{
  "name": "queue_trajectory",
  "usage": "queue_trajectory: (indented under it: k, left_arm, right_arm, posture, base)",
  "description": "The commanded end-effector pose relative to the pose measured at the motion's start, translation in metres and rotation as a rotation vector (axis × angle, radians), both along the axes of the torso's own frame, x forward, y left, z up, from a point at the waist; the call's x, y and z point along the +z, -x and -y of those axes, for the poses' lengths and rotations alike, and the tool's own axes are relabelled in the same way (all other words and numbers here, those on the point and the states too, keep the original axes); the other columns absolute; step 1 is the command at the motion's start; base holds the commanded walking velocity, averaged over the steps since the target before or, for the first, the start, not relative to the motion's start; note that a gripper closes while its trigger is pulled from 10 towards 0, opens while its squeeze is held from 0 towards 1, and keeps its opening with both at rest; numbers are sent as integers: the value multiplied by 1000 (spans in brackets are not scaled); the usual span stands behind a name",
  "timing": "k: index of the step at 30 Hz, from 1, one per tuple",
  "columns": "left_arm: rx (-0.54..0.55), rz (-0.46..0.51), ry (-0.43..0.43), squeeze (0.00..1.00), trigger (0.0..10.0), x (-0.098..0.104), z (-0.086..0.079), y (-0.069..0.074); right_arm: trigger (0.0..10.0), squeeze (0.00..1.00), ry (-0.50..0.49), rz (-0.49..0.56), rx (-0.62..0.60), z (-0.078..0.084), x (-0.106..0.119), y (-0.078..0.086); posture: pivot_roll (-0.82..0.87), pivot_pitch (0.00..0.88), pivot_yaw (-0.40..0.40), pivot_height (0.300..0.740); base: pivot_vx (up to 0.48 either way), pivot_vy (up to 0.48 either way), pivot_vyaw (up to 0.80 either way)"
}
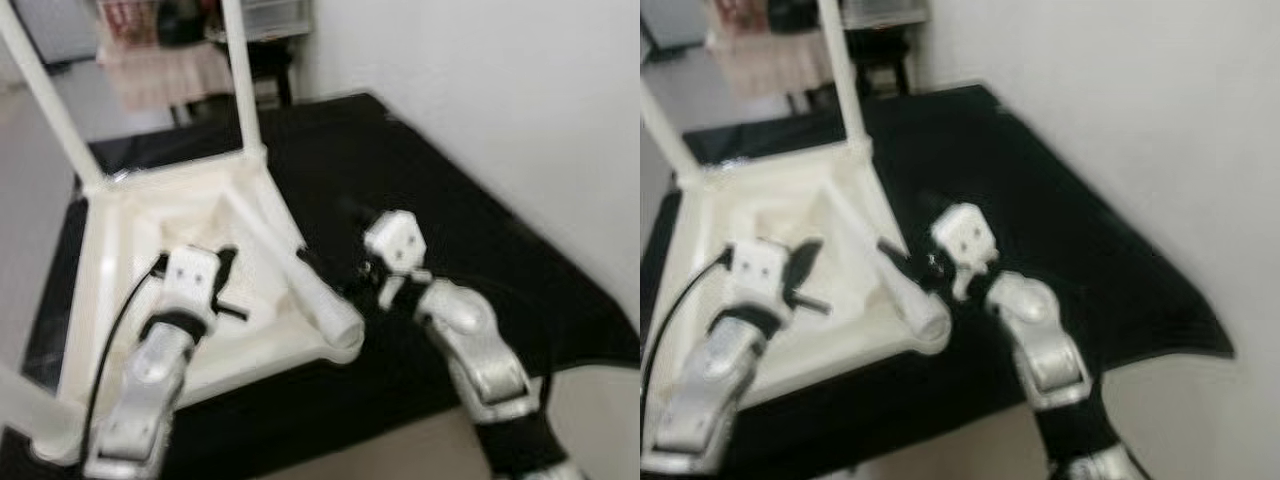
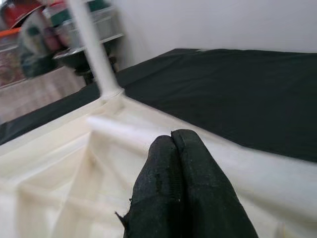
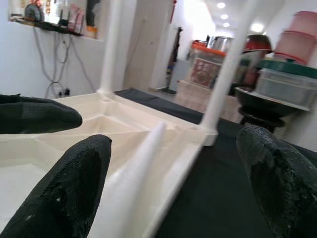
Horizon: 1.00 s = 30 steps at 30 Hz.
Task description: Building children table
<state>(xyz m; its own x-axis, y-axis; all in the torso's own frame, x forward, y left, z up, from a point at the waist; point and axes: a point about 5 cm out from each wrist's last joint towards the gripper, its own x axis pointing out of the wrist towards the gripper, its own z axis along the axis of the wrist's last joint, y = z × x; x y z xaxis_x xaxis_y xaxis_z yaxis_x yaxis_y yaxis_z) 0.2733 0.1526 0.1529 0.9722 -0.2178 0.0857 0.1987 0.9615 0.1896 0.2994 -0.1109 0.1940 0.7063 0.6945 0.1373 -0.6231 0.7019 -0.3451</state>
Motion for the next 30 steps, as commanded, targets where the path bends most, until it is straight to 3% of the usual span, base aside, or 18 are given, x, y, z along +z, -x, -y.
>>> queue_trajectory:
  k: [1,9,13,18,25,30]
  left_arm:
    - [-29,-22,-35,0,10000,-5,3,4]
    - [-78,-44,-11,0,10000,-6,8,6]
    - [-238,-76,-54,0,10000,-10,20,14]
    - [-290,-95,-56,0,10000,-12,22,19]
    - [-288,-104,-57,0,10000,-14,20,21]
    - [-179,-135,-49,0,10000,-17,6,21]
  right_arm:
    - [10000,0,-6,-8,12,-1,-3,2]
    - [10000,0,11,-18,62,2,-5,7]
    - [10000,0,125,-105,249,19,-16,28]
    - [10000,0,170,-155,263,39,-18,37]
    - [10000,0,222,-198,286,48,-22,49]
    - [10000,0,243,-189,268,35,-29,55]
  posture:
    - [-17,56,35,740]
    - [-15,58,38,740]
    - [-5,58,42,740]
    - [-5,64,45,740]
    - [-9,68,50,740]
    - [-1,75,57,740]
  base:
    - [0,-480,0]
    - [0,-480,0]
    - [0,0,0]
    - [0,0,0]
    - [0,0,0]
    - [0,192,0]
